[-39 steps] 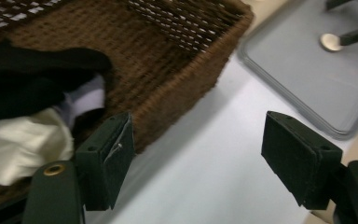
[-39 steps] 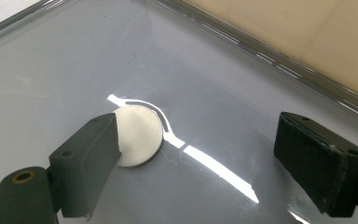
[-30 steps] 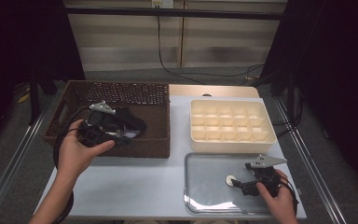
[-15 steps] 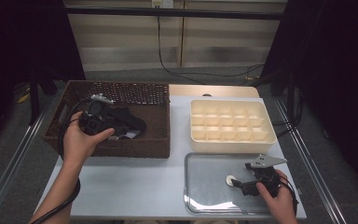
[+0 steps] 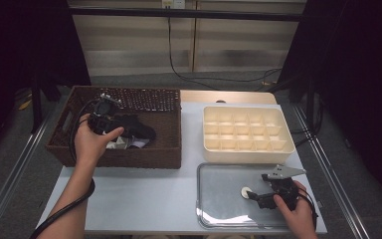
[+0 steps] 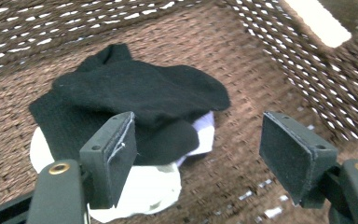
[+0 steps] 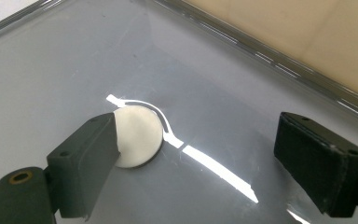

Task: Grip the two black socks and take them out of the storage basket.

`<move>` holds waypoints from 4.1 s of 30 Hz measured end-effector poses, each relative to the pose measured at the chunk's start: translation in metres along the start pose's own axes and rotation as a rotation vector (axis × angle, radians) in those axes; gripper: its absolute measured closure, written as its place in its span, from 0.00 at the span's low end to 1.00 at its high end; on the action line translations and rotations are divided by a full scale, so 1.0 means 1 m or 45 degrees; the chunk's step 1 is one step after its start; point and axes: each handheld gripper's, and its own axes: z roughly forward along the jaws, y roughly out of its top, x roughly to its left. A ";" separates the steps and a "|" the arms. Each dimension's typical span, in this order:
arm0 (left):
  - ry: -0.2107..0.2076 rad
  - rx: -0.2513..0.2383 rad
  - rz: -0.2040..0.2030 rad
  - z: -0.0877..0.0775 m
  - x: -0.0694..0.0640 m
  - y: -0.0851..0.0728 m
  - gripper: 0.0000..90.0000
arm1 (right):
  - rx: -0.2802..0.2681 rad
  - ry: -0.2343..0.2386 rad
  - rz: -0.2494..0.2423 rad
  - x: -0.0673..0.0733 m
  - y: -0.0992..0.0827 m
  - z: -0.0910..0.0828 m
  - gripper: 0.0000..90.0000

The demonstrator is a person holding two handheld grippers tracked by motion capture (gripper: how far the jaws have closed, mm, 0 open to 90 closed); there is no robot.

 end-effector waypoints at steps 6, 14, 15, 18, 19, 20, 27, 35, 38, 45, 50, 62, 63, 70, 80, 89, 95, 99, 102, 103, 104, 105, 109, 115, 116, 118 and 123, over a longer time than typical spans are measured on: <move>0.028 0.003 -0.057 0.008 0.009 0.007 0.32 | -0.002 0.001 0.002 0.000 0.000 0.000 0.14; 0.057 0.032 -0.106 0.018 0.018 0.013 0.36 | 0.000 -0.001 0.000 0.000 0.000 0.000 0.14; 0.072 0.035 -0.109 0.020 0.019 0.013 0.36 | 0.000 0.001 0.000 0.000 0.000 0.000 0.14; 0.088 0.034 -0.124 0.022 0.021 0.014 0.39 | -0.001 -0.002 0.002 0.000 0.000 0.000 0.14; 0.099 0.034 -0.128 0.024 0.021 0.014 0.39 | -0.001 -0.001 0.002 0.000 0.000 0.000 0.14; 0.098 0.029 -0.127 0.025 0.022 0.014 0.40 | 0.000 -0.002 0.003 0.000 0.000 0.000 0.14; 0.114 0.044 -0.155 0.030 0.028 0.011 0.40 | -0.001 0.001 -0.001 0.000 0.000 0.000 0.14; 0.073 0.094 -0.160 0.034 0.028 0.012 0.57 | -0.001 0.001 0.000 0.000 0.000 0.000 0.14; 0.032 0.106 -0.148 0.034 0.027 0.011 0.74 | 0.000 0.001 0.002 0.000 0.000 0.000 0.14; 0.023 0.150 -0.146 0.035 0.026 0.011 0.95 | -0.001 0.005 0.001 0.000 0.000 0.000 0.14; 0.021 0.122 -0.128 0.027 0.023 0.017 0.97 | -0.002 0.008 0.001 0.000 0.000 0.000 0.14; -0.019 0.101 -0.042 0.000 0.017 0.038 0.98 | -0.004 -0.002 0.001 0.001 -0.001 0.000 0.14; -0.031 0.102 -0.034 -0.003 0.016 0.039 0.98 | -0.005 -0.003 0.000 0.001 -0.001 0.000 0.14; -0.031 0.080 0.004 -0.020 0.008 0.051 0.99 | -0.007 -0.002 0.004 0.002 -0.001 -0.001 0.14; -0.061 0.077 0.029 -0.044 0.000 0.068 0.99 | -0.013 -0.009 0.004 0.003 -0.003 -0.002 0.14; -0.091 0.066 0.073 -0.060 -0.009 0.074 0.99 | -0.012 -0.009 0.004 0.003 -0.003 -0.002 0.14; -0.108 0.054 0.077 -0.071 -0.015 0.077 0.99 | -0.010 -0.007 0.006 0.003 -0.002 -0.002 0.14; -0.129 0.052 0.081 -0.076 -0.016 0.076 0.99 | -0.009 -0.001 0.007 0.002 -0.002 -0.002 0.14; -0.128 0.040 0.073 -0.079 -0.018 0.075 0.99 | -0.009 -0.005 0.008 0.002 -0.002 -0.002 0.14; -0.130 0.040 0.068 -0.080 -0.018 0.075 0.99 | -0.009 -0.005 0.007 0.002 -0.002 -0.002 0.14; -0.138 0.043 0.073 -0.080 -0.018 0.075 0.99 | -0.010 -0.005 0.008 0.002 -0.002 -0.002 0.14; -0.148 0.043 0.077 -0.081 -0.017 0.075 0.99 | -0.010 -0.003 0.008 0.002 -0.002 -0.002 0.14; -0.153 0.052 0.081 -0.083 -0.019 0.074 0.99 | -0.009 -0.005 0.008 0.002 -0.002 -0.002 0.14; -0.175 0.047 0.114 -0.091 -0.026 0.077 0.99 | -0.010 -0.005 0.008 0.002 -0.002 -0.002 0.14; -0.175 0.047 0.114 -0.091 -0.026 0.077 0.99 | -0.009 -0.005 0.010 0.002 -0.002 -0.002 0.14; -0.190 0.047 0.121 -0.095 -0.029 0.078 0.99 | -0.010 -0.006 0.008 0.003 -0.002 -0.002 0.14; -0.224 0.048 0.153 -0.100 -0.034 0.079 0.99 | -0.012 -0.006 0.005 0.002 -0.003 -0.002 0.14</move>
